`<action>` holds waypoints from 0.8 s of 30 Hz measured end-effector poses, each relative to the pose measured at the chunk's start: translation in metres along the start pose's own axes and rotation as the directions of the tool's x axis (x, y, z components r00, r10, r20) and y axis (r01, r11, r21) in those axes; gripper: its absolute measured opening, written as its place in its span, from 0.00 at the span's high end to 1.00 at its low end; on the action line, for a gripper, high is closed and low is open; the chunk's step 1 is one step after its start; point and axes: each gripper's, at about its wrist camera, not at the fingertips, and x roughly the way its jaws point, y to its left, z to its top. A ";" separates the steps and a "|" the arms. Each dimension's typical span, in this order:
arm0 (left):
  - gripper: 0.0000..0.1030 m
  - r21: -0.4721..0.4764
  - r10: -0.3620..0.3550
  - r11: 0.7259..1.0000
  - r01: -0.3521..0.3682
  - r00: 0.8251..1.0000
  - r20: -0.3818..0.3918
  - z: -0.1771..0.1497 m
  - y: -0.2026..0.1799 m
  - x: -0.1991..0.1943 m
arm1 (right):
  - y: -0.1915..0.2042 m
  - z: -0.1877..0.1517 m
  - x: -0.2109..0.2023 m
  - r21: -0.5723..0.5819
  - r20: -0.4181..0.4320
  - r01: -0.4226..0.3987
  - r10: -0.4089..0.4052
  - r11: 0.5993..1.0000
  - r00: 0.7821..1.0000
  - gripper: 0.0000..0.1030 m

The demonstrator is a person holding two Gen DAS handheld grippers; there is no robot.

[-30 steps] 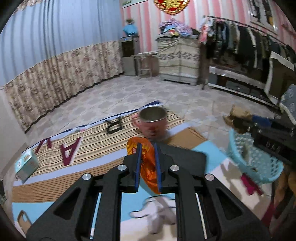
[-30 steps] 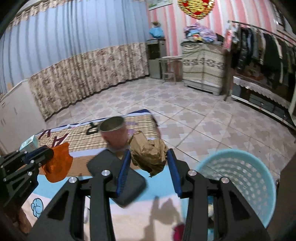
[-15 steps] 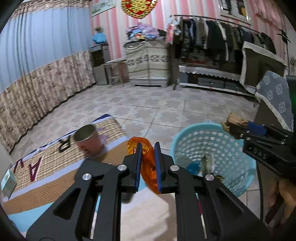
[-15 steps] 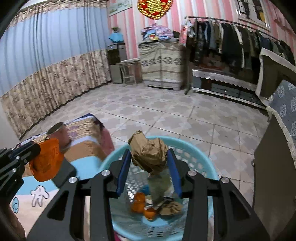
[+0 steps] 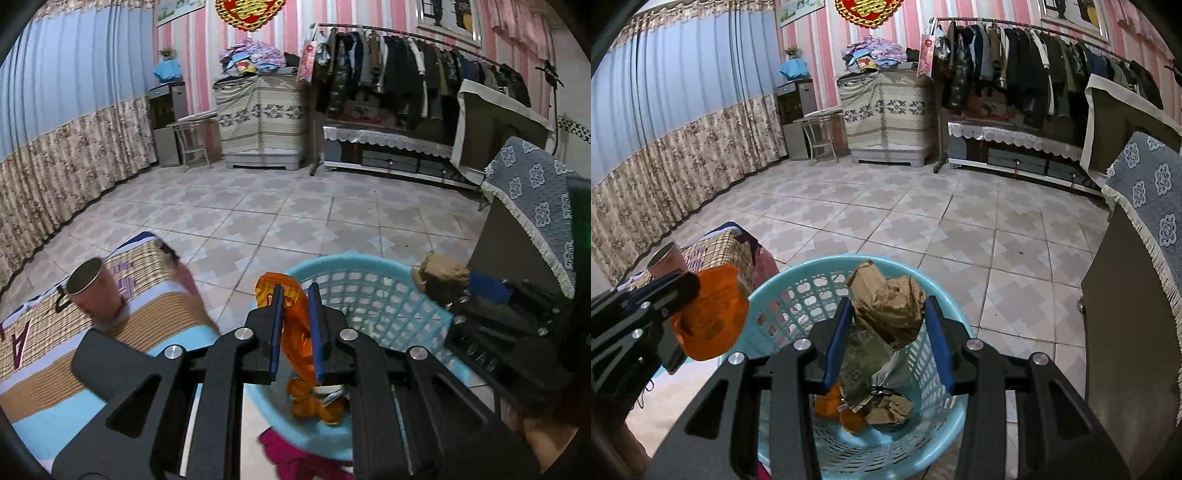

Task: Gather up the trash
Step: 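Open the left tool to drop the chip bag into the basket, then open the right tool to drop the brown paper into the basket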

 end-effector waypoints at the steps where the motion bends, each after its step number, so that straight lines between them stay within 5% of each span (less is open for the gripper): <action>1: 0.88 0.006 -0.006 1.000 0.006 1.000 0.002 0.002 -0.004 0.001 | -0.003 -0.001 0.001 0.004 -0.001 0.002 -0.002 1.000 1.000 0.60; 11: 0.86 -0.040 -0.052 0.998 0.049 0.996 -0.076 -0.007 0.006 0.030 | -0.002 -0.005 0.008 0.011 -0.017 0.003 -0.003 1.000 1.000 0.60; 12: 0.83 -0.043 -0.044 0.998 0.040 0.995 -0.091 -0.009 0.009 0.034 | -0.001 -0.006 0.008 0.010 -0.017 0.002 -0.002 1.000 1.000 0.60; 14: 0.60 -0.049 -0.033 0.998 0.029 0.995 -0.098 -0.011 0.014 0.035 | -0.001 -0.006 0.008 0.011 -0.018 0.002 -0.001 1.000 1.000 0.60; 24: 0.32 -0.081 0.067 0.994 -0.073 0.995 -0.073 -0.016 0.047 0.018 | 0.009 -0.012 0.014 -0.002 -0.040 -0.012 0.012 1.000 0.999 0.60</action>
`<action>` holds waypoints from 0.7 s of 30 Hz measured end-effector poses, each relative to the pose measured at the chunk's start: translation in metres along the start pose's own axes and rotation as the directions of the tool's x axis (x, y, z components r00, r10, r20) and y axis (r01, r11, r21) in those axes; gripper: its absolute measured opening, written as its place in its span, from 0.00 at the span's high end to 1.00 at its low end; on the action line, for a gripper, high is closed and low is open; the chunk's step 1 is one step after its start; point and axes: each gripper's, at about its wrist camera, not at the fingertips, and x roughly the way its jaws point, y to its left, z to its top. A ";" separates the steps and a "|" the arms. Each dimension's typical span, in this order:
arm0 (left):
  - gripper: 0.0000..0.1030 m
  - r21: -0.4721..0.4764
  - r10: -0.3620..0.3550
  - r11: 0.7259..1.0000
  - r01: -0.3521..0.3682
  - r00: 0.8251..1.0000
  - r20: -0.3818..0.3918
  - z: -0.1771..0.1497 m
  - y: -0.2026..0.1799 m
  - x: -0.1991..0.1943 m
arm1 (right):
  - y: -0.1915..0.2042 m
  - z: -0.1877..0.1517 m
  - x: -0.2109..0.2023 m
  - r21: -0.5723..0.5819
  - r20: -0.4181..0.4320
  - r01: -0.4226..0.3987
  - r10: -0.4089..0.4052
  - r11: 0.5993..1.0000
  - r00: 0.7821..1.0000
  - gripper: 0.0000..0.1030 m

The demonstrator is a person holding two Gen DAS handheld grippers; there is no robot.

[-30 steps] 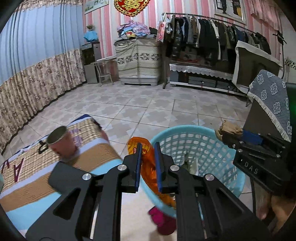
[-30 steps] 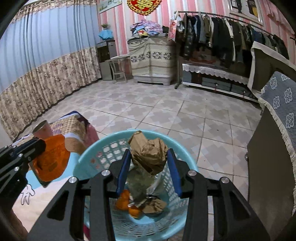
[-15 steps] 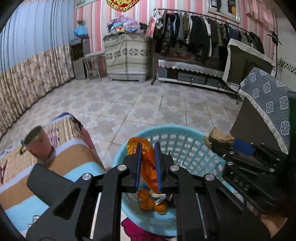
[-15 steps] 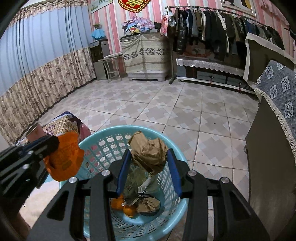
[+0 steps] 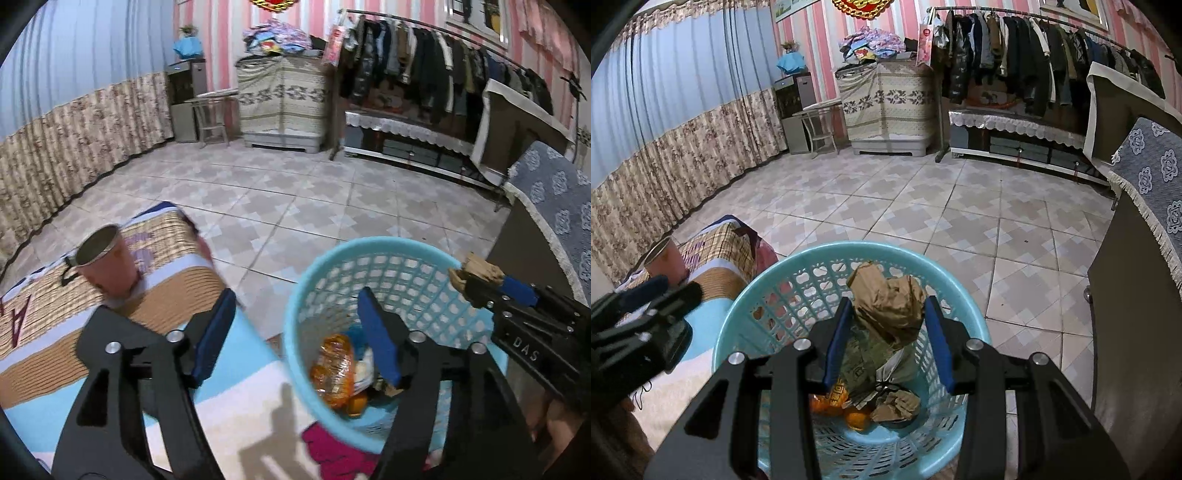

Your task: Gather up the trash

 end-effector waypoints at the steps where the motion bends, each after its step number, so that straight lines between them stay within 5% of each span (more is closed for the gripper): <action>1: 0.28 -0.005 0.024 1.000 -0.024 1.000 0.008 -0.002 0.006 -0.003 | 0.003 -0.001 0.003 -0.008 -0.006 -0.002 0.002 1.000 1.000 0.60; 6: 0.18 -0.032 0.083 0.996 -0.082 0.996 0.024 -0.012 0.029 -0.018 | 0.017 -0.002 0.017 -0.041 -0.033 -0.011 0.010 0.999 0.999 0.55; 9: 0.14 -0.054 0.112 0.992 -0.110 0.993 0.030 -0.020 0.044 -0.028 | 0.025 -0.003 0.016 -0.056 -0.010 -0.001 0.000 0.998 1.000 0.25; 12: 0.08 -0.085 0.147 0.986 -0.143 0.988 0.043 -0.029 0.060 -0.042 | 0.030 -0.005 0.015 -0.059 -0.006 0.004 -0.004 0.998 1.000 0.16; 17: 0.05 -0.107 0.184 0.979 -0.176 0.980 0.070 -0.042 0.081 -0.069 | 0.034 -0.006 0.009 -0.063 0.009 0.036 -0.036 0.997 0.999 0.05; 21: 0.05 -0.131 0.236 0.966 -0.223 0.967 0.093 -0.056 0.099 -0.095 | 0.043 -0.006 -0.006 -0.053 0.024 0.019 -0.018 0.998 1.000 0.05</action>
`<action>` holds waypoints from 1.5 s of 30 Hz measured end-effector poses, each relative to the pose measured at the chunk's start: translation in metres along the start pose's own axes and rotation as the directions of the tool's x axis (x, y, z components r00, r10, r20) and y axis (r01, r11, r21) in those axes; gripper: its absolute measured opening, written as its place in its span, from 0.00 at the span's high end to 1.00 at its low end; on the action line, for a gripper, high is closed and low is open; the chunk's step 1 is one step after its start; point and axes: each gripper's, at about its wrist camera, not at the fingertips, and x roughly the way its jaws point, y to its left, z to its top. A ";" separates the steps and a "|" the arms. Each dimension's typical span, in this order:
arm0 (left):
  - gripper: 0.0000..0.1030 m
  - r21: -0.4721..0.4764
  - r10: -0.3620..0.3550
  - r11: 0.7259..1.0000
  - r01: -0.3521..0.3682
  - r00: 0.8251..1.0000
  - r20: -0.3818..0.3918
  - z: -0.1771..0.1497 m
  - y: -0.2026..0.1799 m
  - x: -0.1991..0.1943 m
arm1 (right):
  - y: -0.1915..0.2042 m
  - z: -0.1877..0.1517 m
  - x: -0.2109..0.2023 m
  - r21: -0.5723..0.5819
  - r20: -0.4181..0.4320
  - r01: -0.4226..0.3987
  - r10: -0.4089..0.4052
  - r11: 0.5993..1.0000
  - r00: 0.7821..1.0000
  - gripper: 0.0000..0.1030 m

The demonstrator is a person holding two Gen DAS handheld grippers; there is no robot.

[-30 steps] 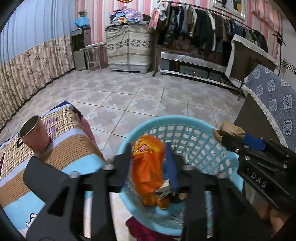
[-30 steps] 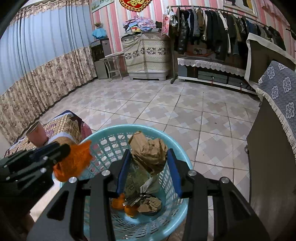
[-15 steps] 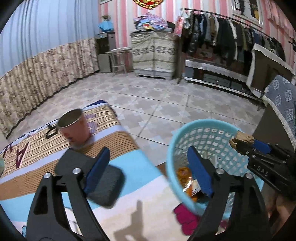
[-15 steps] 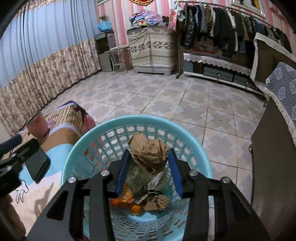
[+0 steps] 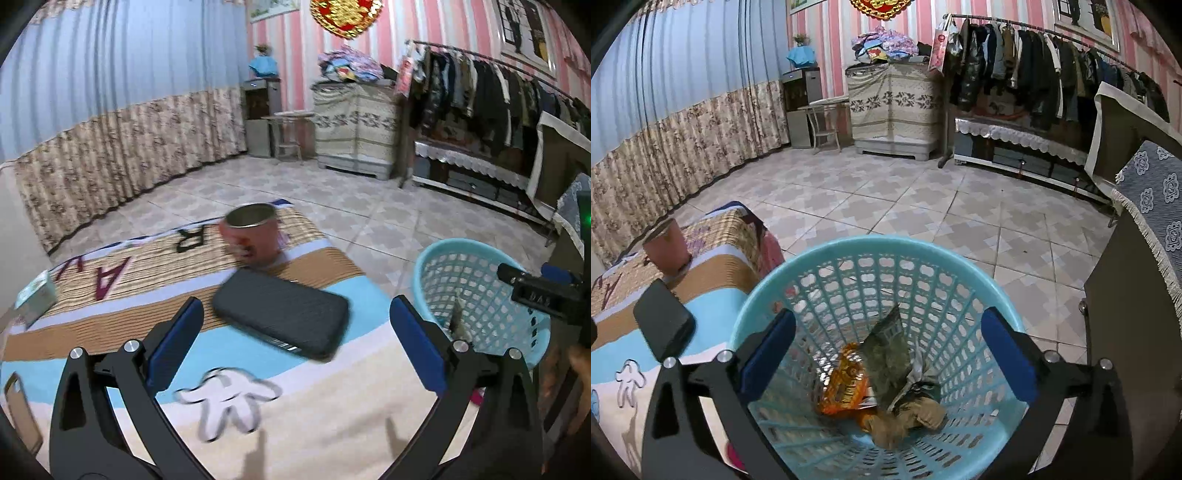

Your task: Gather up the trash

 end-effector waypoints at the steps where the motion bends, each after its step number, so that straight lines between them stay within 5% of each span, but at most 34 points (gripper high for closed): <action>1: 0.05 -0.009 0.004 1.000 -0.004 1.000 0.005 -0.002 0.006 -0.006 | 0.003 0.000 -0.005 0.005 0.007 -0.017 0.017 1.000 1.000 0.04; 12: 0.05 -0.026 0.120 0.993 -0.119 0.991 0.065 -0.038 0.073 -0.096 | 0.044 -0.028 -0.072 0.048 0.063 -0.165 0.162 0.985 0.985 0.04; 24: 0.05 -0.111 0.206 0.974 -0.195 0.974 0.097 -0.075 0.126 -0.147 | 0.137 -0.075 -0.133 -0.126 0.089 -0.228 0.240 0.965 0.967 0.04; 33: 0.05 -0.155 0.214 0.968 -0.198 0.972 0.096 -0.092 0.141 -0.154 | 0.178 -0.114 -0.161 -0.260 0.104 -0.201 0.235 0.944 0.966 0.04; 45: 0.05 -0.167 0.223 0.963 -0.210 0.973 0.060 -0.103 0.144 -0.140 | 0.164 -0.121 -0.171 -0.200 0.120 -0.226 0.253 0.953 0.960 0.04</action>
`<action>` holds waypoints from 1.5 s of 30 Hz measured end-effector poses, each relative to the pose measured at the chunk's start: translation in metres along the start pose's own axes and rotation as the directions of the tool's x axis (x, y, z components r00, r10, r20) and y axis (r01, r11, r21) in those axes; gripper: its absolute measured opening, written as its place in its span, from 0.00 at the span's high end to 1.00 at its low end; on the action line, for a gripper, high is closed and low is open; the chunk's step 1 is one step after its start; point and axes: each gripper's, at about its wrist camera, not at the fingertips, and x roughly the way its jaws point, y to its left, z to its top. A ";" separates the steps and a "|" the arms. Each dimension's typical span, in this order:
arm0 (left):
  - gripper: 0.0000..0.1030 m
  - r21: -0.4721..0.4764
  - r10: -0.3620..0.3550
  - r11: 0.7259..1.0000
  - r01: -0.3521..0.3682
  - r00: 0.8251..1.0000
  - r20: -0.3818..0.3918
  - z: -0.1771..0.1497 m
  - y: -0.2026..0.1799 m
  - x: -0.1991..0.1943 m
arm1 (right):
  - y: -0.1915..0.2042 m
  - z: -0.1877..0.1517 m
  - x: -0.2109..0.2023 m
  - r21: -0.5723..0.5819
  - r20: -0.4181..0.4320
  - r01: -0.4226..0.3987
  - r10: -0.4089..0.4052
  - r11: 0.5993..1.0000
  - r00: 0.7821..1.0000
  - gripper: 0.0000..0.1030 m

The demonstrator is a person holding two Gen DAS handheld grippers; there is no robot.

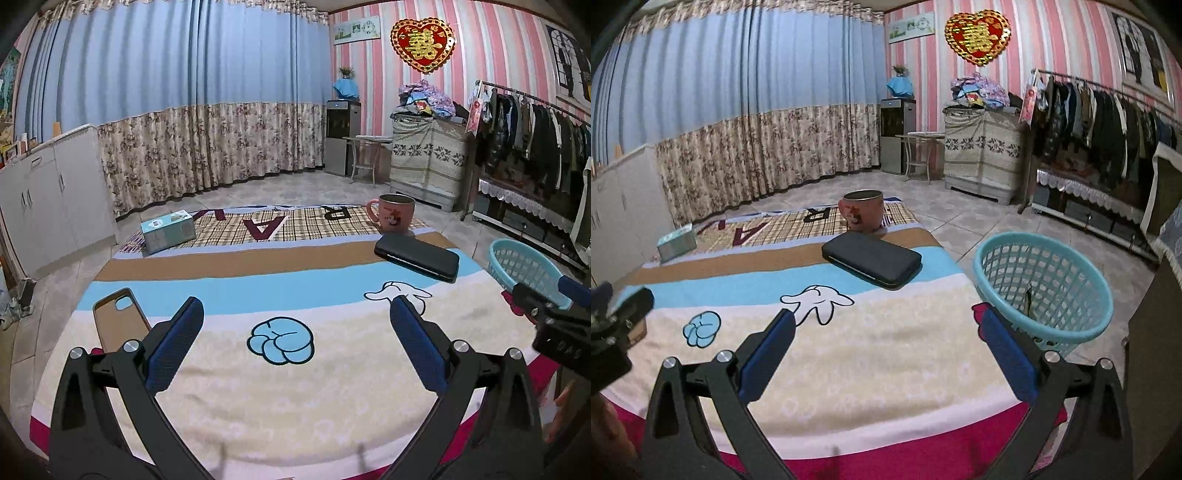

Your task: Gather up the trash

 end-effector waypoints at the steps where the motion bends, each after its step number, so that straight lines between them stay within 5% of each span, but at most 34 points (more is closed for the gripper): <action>1: 0.05 0.002 0.004 1.000 -0.004 1.000 -0.001 -0.001 0.000 0.001 | 0.000 0.000 0.000 0.002 0.001 -0.002 0.002 1.000 1.000 0.04; 45: 0.05 0.021 0.041 0.999 -0.042 0.998 0.041 0.003 -0.005 -0.003 | 0.008 -0.004 -0.008 -0.036 0.059 -0.008 0.010 0.999 0.998 0.04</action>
